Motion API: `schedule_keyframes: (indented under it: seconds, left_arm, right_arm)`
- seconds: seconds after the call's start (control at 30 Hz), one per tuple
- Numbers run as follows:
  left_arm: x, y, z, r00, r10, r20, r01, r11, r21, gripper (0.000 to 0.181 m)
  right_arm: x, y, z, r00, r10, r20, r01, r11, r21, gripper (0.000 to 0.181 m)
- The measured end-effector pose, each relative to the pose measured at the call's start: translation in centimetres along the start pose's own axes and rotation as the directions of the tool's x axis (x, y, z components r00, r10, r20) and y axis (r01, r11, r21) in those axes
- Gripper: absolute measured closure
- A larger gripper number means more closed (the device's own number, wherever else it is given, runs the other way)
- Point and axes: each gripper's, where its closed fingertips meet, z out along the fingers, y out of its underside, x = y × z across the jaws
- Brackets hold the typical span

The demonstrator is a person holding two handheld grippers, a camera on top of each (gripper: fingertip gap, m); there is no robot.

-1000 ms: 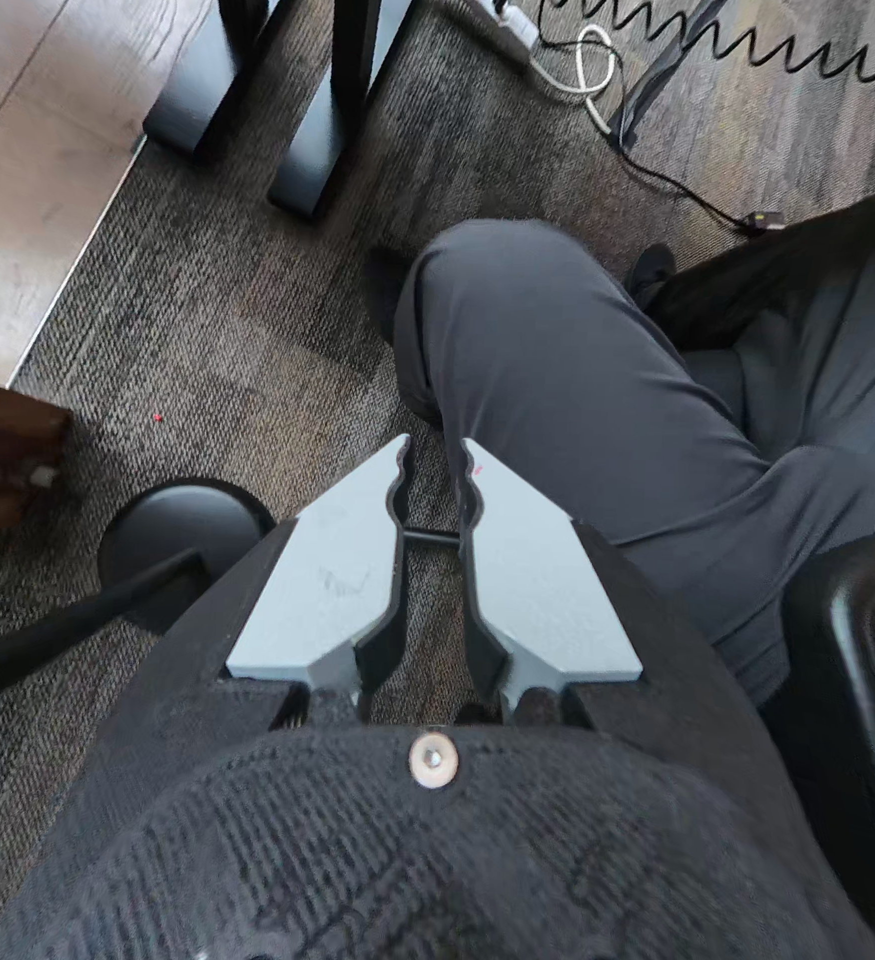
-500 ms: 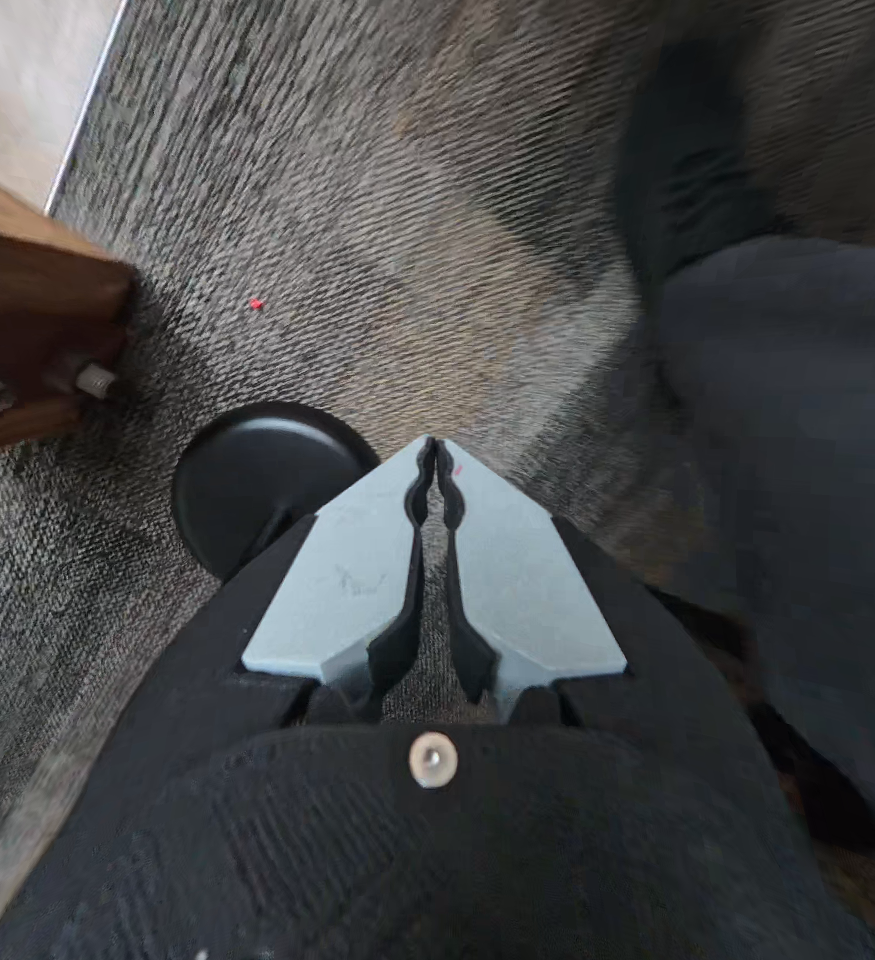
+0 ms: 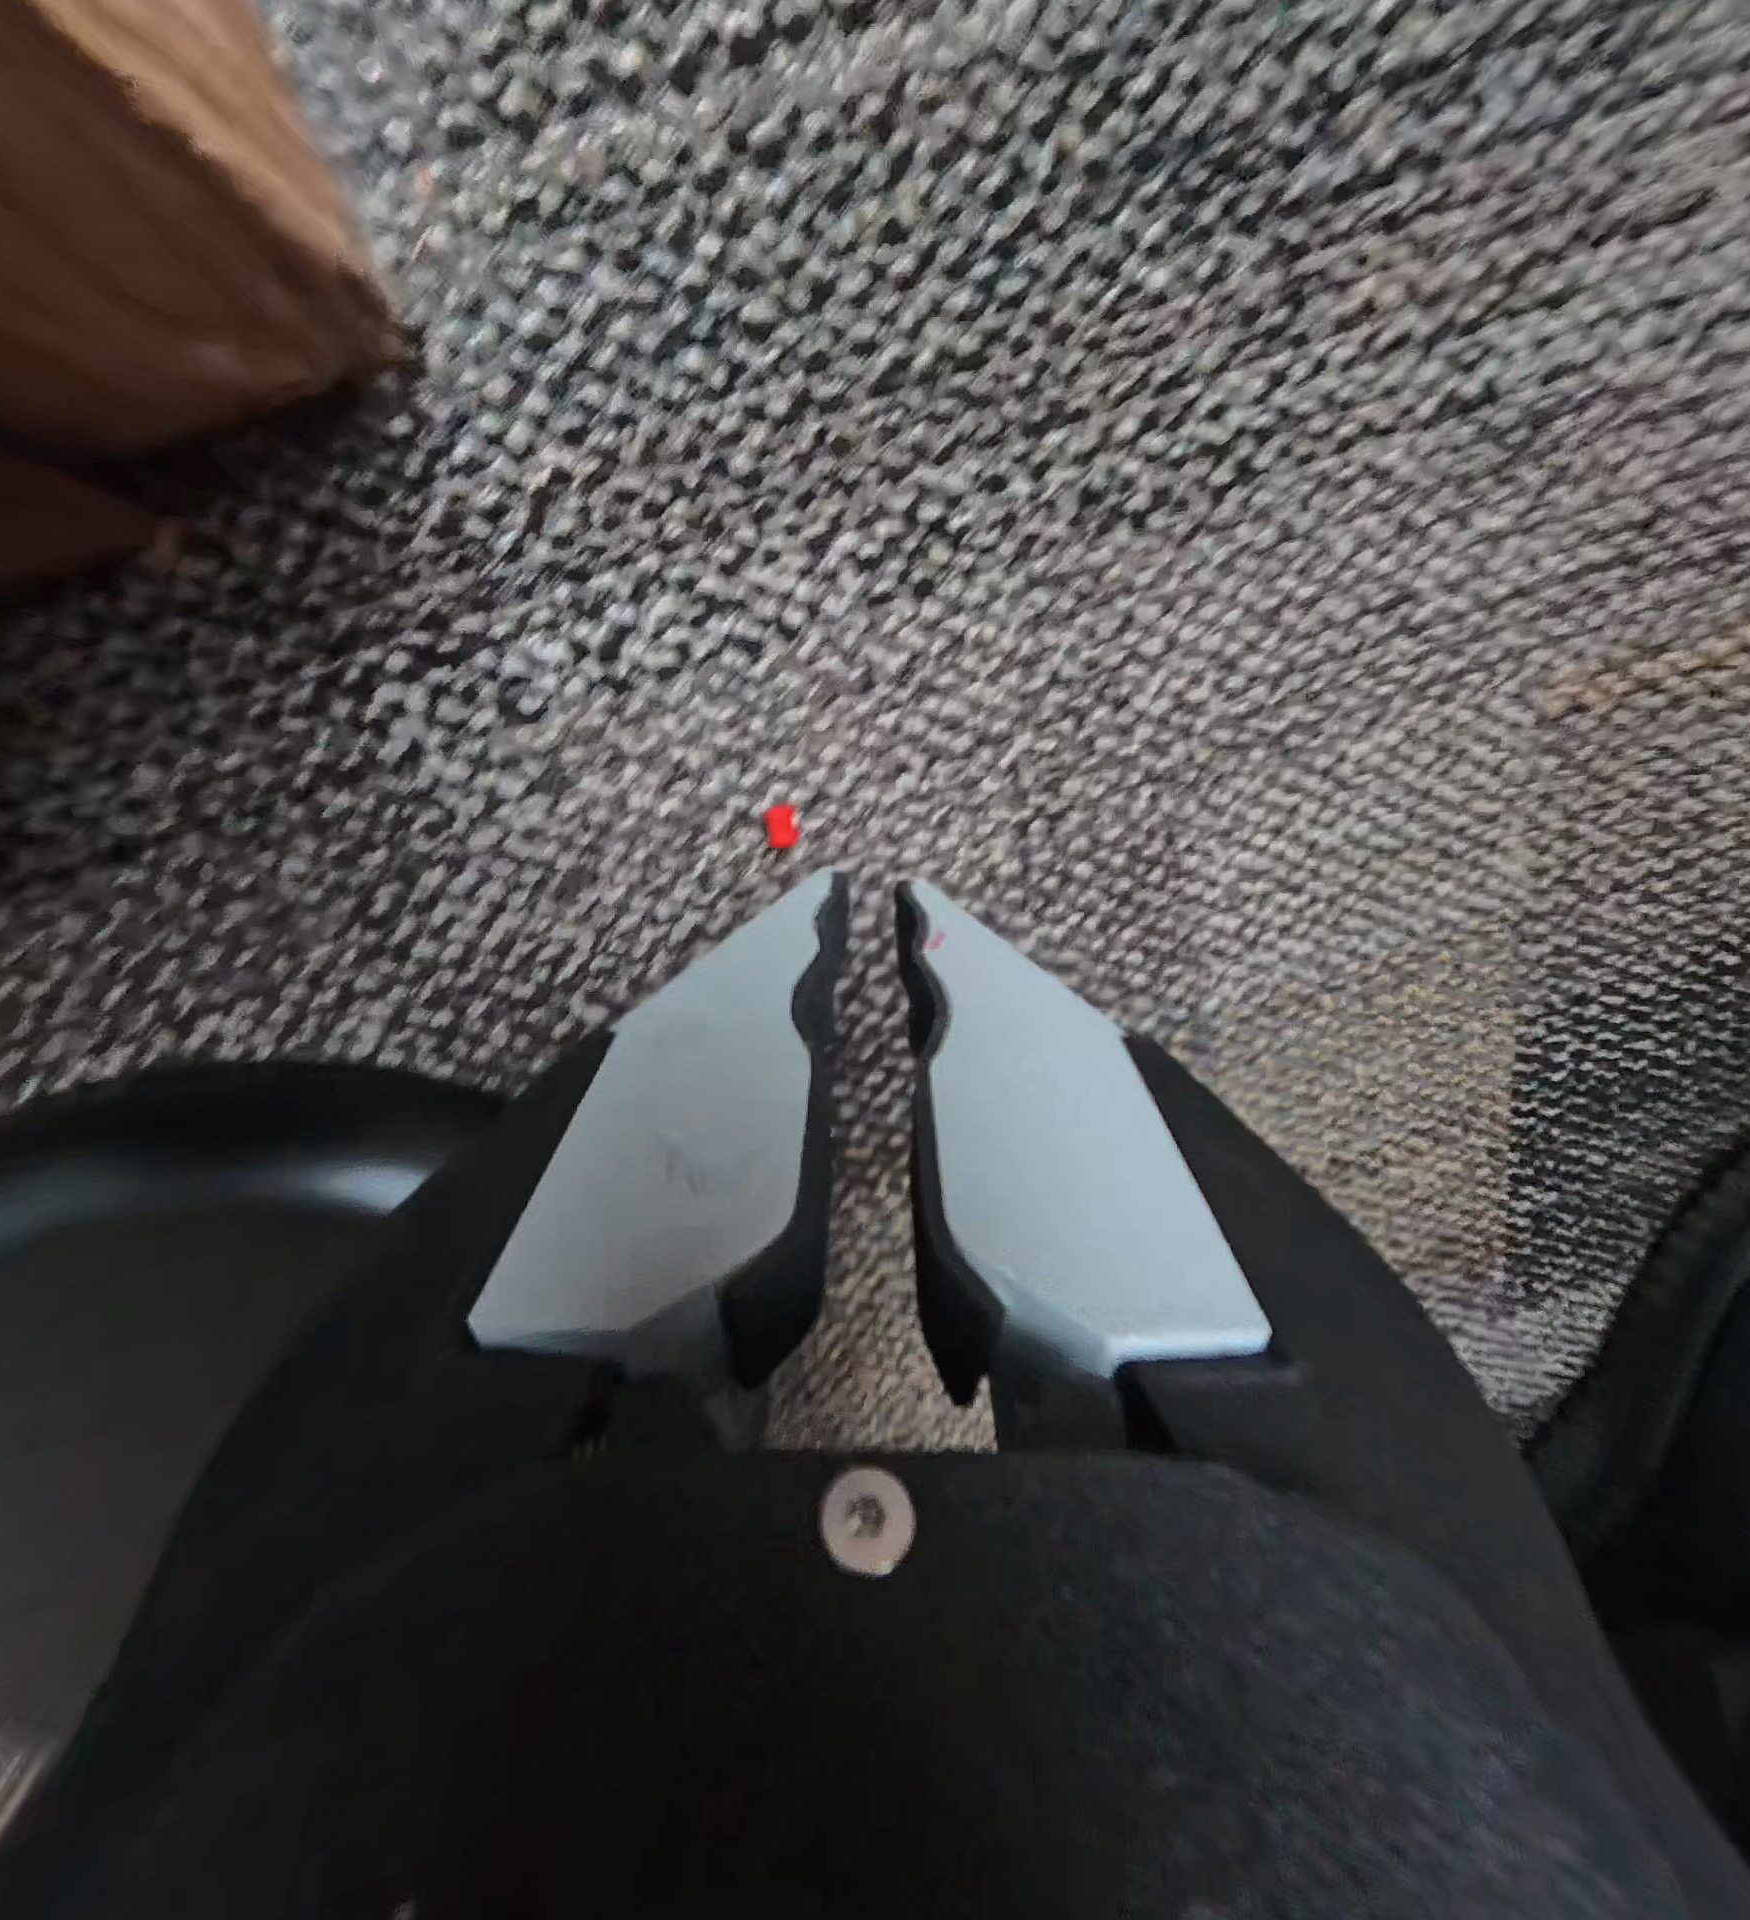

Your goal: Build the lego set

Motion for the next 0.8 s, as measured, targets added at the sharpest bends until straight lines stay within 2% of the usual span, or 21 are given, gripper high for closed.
schedule_keyframes:
  seconds: [0.03,0.07,0.1,0.17,0.27,0.47,0.6,0.8]
  left_arm:
    - [0.8,-0.4,0.2,0.998,0.009,-0.057,-0.008,1.0,0.026,0.171]
    - [1.6,-0.6,0.4,0.992,0.024,-0.121,-0.02,0.999,0.034,0.161]
    - [1.5,-0.6,0.7,0.991,0.026,-0.134,-0.023,0.999,0.026,0.151]
    - [-0.2,-0.6,1.7,0.997,-0.025,-0.075,0.026,0.999,0.02,0.161]
    - [-2.3,0.3,2.9,0.998,-0.054,0.034,0.054,0.999,0.004,0.161]
    - [-3.1,1.7,4.2,0.989,-0.022,0.145,0.024,1.0,-0.01,0.16]
    - [-3.5,1.4,4.3,0.987,-0.064,0.148,0.061,0.998,0.026,0.17]
    - [-3.6,1.5,4.2,0.991,-0.062,0.117,0.058,0.998,0.038,0.172]
  right_arm:
    - [0.1,0.0,0.0,1.0,0.009,-0.003,-0.009,1.0,0.004,0.154]
    - [0.2,-0.1,0.0,1.0,0.016,-0.004,-0.016,1.0,0.006,0.155]
    - [0.3,0.0,0.1,1.0,0.02,-0.006,-0.02,1.0,0.0,0.155]
    - [0.3,0.1,0.2,1.0,0.01,-0.016,-0.01,1.0,-0.01,0.154]
    - [0.3,0.1,0.2,0.999,-0.029,-0.041,0.028,1.0,-0.013,0.156]
    - [0.3,0.3,0.4,0.999,-0.03,-0.039,0.029,0.999,-0.028,0.156]
    - [0.2,0.4,0.4,0.998,-0.038,-0.04,0.037,0.999,-0.031,0.155]
    - [0.0,0.5,0.5,0.998,-0.05,-0.03,0.049,0.998,-0.039,0.156]
